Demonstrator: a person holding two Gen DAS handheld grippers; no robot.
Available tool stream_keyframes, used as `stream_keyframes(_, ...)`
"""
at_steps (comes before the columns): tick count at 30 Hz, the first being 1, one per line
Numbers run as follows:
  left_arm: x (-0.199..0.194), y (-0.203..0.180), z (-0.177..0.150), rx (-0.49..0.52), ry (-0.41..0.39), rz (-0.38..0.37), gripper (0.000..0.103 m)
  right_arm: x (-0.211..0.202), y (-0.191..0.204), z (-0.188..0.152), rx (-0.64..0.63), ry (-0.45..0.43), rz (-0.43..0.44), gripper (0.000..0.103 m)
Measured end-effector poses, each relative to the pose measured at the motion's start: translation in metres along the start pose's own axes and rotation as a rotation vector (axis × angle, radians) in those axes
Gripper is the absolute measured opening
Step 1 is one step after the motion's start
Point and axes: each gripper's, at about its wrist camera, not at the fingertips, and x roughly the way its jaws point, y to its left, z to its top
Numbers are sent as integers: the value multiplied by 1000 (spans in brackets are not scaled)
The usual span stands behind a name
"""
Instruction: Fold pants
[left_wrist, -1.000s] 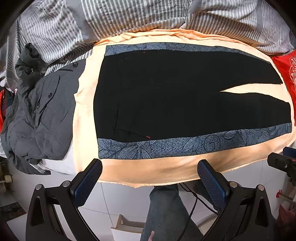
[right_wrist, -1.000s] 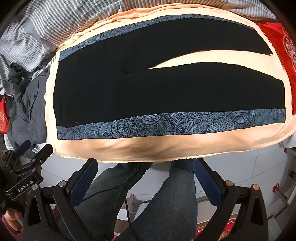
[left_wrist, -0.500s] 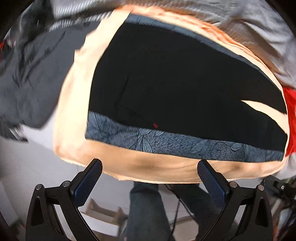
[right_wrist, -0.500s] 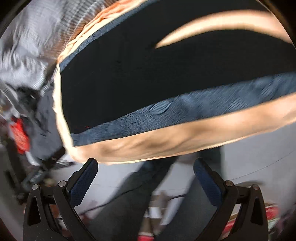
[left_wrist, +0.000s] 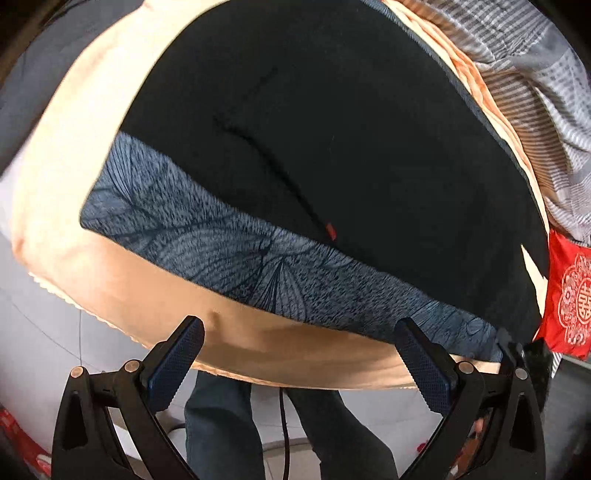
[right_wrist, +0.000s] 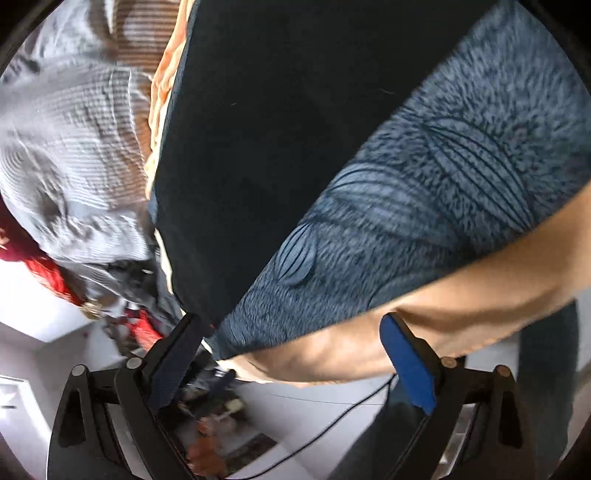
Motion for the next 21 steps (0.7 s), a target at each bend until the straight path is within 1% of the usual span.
stream_keyframes(3,4,1,1,0,12,-25,103,6,-9,5,34,4,95,94)
stream_keyframes(4,5,1,1,8,11,-26,103,8,-10,5,48,-4,148,92)
stream_keyframes(5,5,-1,3,20,8,-26,103,9,-9,6,53,-9,184,89)
stream_keyframes(7,4,-1,5,29,6,-28,103,11,-1,7,61,-17,278,87)
stream_keyframes(9,3,1,6,26,8,-43,103,16,5,10,58,-13,314,87)
stream_keyframes(10,3,1,7,23,8,-47,103,21,9,12,50,1,313,87)
stream_keyframes(12,3,1,8,14,5,-53,103,28,17,17,53,31,297,76)
stream_keyframes(13,1,3,7,9,3,-60,103,35,27,17,63,54,282,55)
stream_keyframes(14,-1,6,6,0,0,-73,103,36,30,18,63,58,267,31)
stream_keyframes(16,-3,12,4,-23,-1,-98,103,35,39,18,55,58,266,10)
stream_keyframes(17,-5,15,4,-48,-5,-118,103,31,46,18,49,56,284,10)
stream_keyframes(21,-9,27,9,-140,-40,-179,103,18,72,18,6,72,287,10)
